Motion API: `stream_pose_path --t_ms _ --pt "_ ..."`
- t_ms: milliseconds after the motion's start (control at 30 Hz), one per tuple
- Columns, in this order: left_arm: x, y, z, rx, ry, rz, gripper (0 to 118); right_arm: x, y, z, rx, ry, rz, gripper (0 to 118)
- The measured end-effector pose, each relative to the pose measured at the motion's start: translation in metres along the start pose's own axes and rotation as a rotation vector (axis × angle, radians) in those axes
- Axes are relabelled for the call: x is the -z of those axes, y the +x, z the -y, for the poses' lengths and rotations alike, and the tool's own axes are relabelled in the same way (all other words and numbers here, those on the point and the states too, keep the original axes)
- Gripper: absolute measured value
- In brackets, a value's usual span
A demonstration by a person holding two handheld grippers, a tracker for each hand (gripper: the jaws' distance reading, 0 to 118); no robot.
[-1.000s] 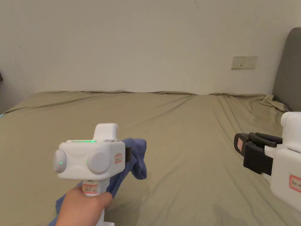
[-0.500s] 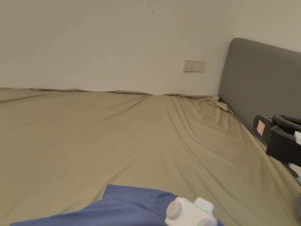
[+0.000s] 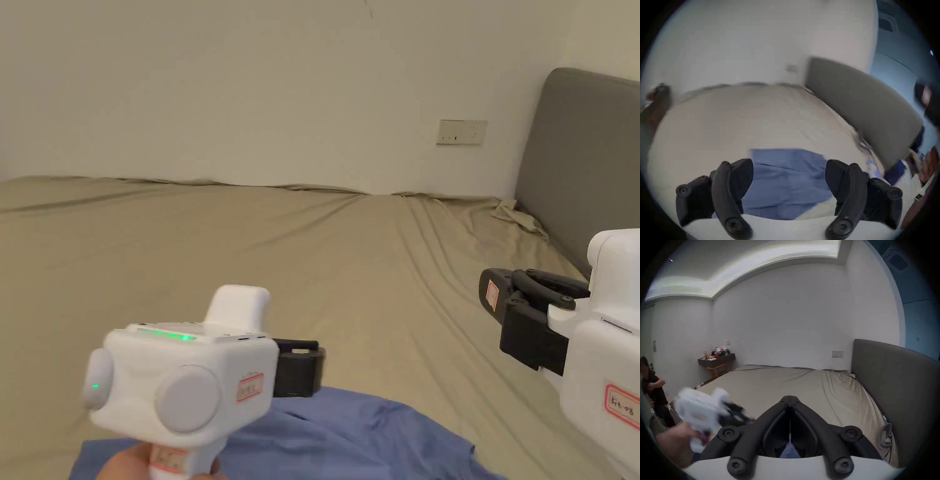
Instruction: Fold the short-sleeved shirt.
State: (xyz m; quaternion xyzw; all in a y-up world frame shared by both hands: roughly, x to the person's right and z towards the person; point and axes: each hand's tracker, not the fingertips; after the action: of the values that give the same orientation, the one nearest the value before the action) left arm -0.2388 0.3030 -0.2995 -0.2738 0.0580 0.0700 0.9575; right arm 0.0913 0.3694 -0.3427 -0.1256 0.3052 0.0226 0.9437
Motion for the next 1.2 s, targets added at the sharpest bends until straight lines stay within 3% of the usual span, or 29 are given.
stream_pose_path --t_ms 33,67,100,133,200,267,300,533,567,600,633,667,833,867,900,933,1000,1033,1100,1167,1200 --pt "-0.018 -0.018 0.009 -0.017 0.041 -0.093 99 0.006 -0.004 0.007 -0.003 -0.017 -0.022 3" --pt "-0.036 -0.038 0.023 -0.034 0.074 -0.158 70 0.012 -0.009 0.016 0.0 -0.039 -0.049 3" --pt "-0.048 -0.053 0.039 -0.038 0.077 -0.189 14 0.018 -0.013 0.024 0.008 -0.055 -0.067 3" --pt "-0.054 -0.062 0.054 -0.048 0.041 -0.224 0 0.024 -0.017 0.031 0.022 -0.078 -0.088 3" --pt "-0.053 -0.084 0.083 -0.166 -0.103 -0.265 0 0.036 -0.026 0.042 0.04 -0.134 -0.134 3" --pt "-0.036 -0.101 0.106 -0.191 -0.21 -0.139 0 0.044 -0.035 0.048 0.027 -0.162 -0.162 3" --pt "-0.028 -0.106 0.113 -0.2 -0.251 -0.175 0 0.046 -0.038 0.049 0.02 -0.165 -0.165 3" --pt "0.068 -0.158 0.122 -0.224 -0.264 -0.237 0 0.055 -0.042 0.059 -0.004 -0.219 -0.187 3" --pt "0.086 -0.166 0.123 -0.201 -0.261 -0.287 27 0.057 -0.039 0.061 -0.006 -0.231 -0.173 3" --pt "0.107 -0.174 0.125 -0.177 -0.277 -0.347 80 0.057 -0.036 0.063 -0.004 -0.239 -0.158 3" --pt "0.125 -0.18 0.128 -0.153 -0.322 -0.387 117 0.059 -0.032 0.065 0.002 -0.247 -0.147 3" --pt "0.142 -0.183 0.136 -0.113 -0.337 -0.409 118 0.061 -0.027 0.068 0.014 -0.26 -0.133 3" --pt "0.211 -0.211 0.162 -0.127 -0.57 -0.404 118 0.07 -0.002 0.083 0.095 -0.328 -0.074 3" --pt "0.212 -0.216 0.165 -0.197 -0.567 -0.351 118 0.073 0.002 0.088 0.11 -0.354 -0.061 3" --pt "0.201 -0.216 0.158 -0.23 -0.441 -0.4 116 0.077 0.007 0.094 0.12 -0.381 -0.041 3" --pt "0.199 -0.212 0.156 -0.196 -0.438 -0.416 97 0.08 0.01 0.1 0.118 -0.41 -0.014 3" --pt "0.193 -0.197 0.148 -0.106 -0.383 -0.388 14 0.088 0.016 0.114 0.115 -0.468 0.038 3" --pt "0.192 -0.19 0.145 -0.116 -0.379 -0.335 6 0.091 0.02 0.121 0.124 -0.498 0.056 3" --pt "0.183 -0.176 0.143 -0.077 -0.407 -0.377 6 0.094 0.028 0.134 0.165 -0.527 0.066 3" --pt "0.162 -0.179 0.134 -0.209 -0.35 -0.275 5 0.097 0.032 0.145 0.184 -0.566 0.106 3" --pt "0.148 -0.171 0.127 -0.285 -0.331 -0.21 5 0.1 0.035 0.151 0.191 -0.578 0.132 16"
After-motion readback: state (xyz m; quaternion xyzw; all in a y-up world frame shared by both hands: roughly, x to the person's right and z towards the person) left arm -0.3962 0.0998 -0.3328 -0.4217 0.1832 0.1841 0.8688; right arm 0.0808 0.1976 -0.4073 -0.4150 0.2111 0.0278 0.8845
